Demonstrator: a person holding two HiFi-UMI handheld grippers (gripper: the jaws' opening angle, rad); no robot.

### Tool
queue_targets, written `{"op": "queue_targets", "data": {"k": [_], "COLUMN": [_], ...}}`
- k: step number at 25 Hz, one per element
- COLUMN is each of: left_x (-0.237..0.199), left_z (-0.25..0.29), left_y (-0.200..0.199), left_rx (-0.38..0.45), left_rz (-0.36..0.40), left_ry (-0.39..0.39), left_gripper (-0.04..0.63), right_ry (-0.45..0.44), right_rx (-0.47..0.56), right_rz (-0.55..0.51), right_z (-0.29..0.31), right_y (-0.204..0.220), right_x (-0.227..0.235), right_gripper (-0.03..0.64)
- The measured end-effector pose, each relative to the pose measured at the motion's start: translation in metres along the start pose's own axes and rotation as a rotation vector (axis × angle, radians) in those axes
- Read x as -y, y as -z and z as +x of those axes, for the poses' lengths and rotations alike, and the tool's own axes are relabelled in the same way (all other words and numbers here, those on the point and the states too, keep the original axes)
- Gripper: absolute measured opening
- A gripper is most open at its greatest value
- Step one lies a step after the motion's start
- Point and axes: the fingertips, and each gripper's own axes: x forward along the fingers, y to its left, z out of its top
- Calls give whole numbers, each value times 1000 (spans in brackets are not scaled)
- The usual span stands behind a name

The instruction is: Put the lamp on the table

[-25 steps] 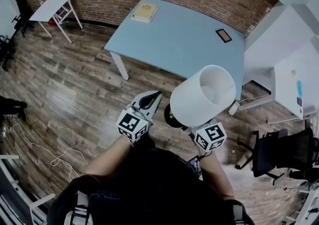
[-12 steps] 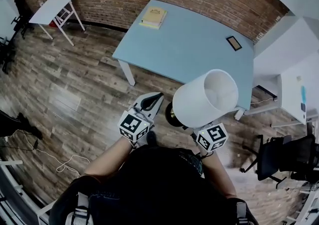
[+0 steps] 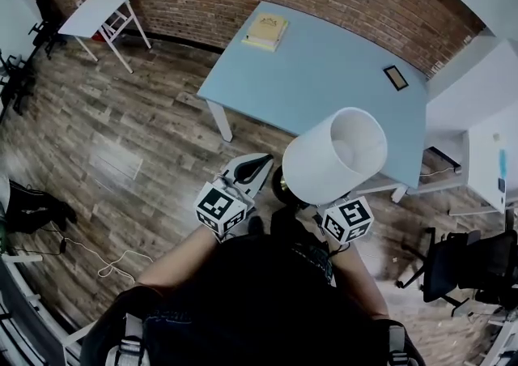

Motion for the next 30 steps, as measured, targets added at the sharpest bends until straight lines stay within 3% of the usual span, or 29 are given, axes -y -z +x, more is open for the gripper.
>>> {"op": "queue_targets", "data": {"k": [15, 30], "left_x": [-44, -84], "left_z": [11, 101], "left_y": [-2, -6], "left_rx": [-3, -16], "left_rz": [11, 11], "left_ry": [-84, -127], "left_gripper": [9, 9], "right_ry": [-51, -104], "right_rx": [24, 15], "right_rz": [1, 16], "right_z": [45, 87], "right_y": [-15, -33], "right_x": [21, 112], "right_gripper": [114, 115]}}
